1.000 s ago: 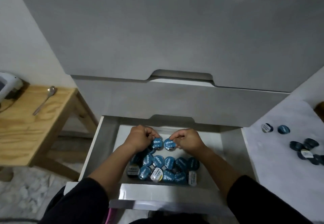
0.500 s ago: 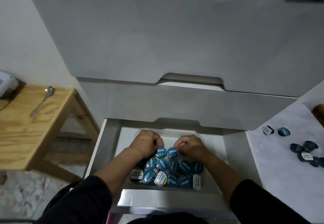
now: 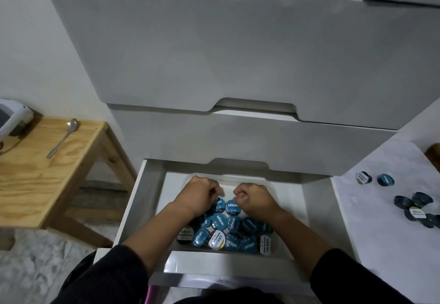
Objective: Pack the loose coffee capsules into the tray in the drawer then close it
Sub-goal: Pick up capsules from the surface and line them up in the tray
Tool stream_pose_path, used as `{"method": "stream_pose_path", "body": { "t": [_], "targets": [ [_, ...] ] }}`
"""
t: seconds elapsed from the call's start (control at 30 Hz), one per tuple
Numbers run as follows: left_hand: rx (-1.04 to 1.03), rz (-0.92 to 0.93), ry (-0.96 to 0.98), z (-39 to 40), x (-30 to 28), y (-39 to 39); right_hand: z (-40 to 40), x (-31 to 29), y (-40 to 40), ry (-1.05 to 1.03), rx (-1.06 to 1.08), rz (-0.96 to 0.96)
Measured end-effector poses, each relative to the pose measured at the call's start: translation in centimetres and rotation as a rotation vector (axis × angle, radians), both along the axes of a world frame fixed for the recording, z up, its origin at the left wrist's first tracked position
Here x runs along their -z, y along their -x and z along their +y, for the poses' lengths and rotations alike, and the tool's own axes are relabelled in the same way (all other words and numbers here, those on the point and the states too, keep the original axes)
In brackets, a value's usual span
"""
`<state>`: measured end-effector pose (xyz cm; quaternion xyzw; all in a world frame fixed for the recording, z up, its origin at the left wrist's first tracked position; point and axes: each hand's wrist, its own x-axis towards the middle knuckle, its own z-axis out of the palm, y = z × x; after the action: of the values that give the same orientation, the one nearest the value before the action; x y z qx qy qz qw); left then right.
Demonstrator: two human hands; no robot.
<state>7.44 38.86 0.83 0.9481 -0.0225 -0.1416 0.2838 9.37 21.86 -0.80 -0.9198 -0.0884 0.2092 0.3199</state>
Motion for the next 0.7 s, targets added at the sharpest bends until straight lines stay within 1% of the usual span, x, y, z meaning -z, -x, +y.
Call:
{"method": "stream_pose_path", "body": {
  "t": [0.07, 0.17, 0.2, 0.23, 0.27, 0.3, 0.4, 0.5, 0.63, 0.7],
  "targets": [
    [0.001, -0.011, -0.026, -0.5, -0.7, 0.4, 0.4, -0.2, 0.5, 0.109, -0.065, -0.125],
    [-0.005, -0.001, -0.113, -1.4, -1.4, 1.2, 0.7, -0.5, 1.6, 0.212, -0.116, -0.237],
    [-0.006, -0.001, -0.151, -1.8, -1.6, 1.6, 0.8, -0.8, 2.2, 0.244, -0.115, -0.271],
    [-0.01, -0.01, -0.186, -2.1, -1.7, 2.1, 0.8, -1.0, 2.9, 0.258, -0.105, -0.35],
    [-0.018, -0.032, -0.211, -2.4, -1.9, 2.6, 0.8, -1.1, 3.5, 0.261, -0.083, -0.421],
    [-0.028, -0.065, -0.231, -2.8, -2.1, 3.2, 0.6, -1.0, 4.0, 0.251, -0.063, -0.454],
    [-0.069, -0.173, -0.248, -3.7, -2.7, 4.8, -0.2, -1.3, 5.0, 0.301, -0.036, -0.507],
    [-0.137, -0.235, -0.227, -4.6, -2.9, 5.9, -1.2, -1.6, 5.9, 0.313, -0.015, -0.603],
    [-0.188, -0.244, -0.211, -6.3, -3.2, 6.8, -2.9, -3.0, 6.4, 0.333, 0.036, -0.528],
    [-0.208, -0.261, -0.213, -7.2, -3.5, 7.1, -4.0, -3.3, 6.6, 0.322, 0.073, -0.556]
  ]
}}
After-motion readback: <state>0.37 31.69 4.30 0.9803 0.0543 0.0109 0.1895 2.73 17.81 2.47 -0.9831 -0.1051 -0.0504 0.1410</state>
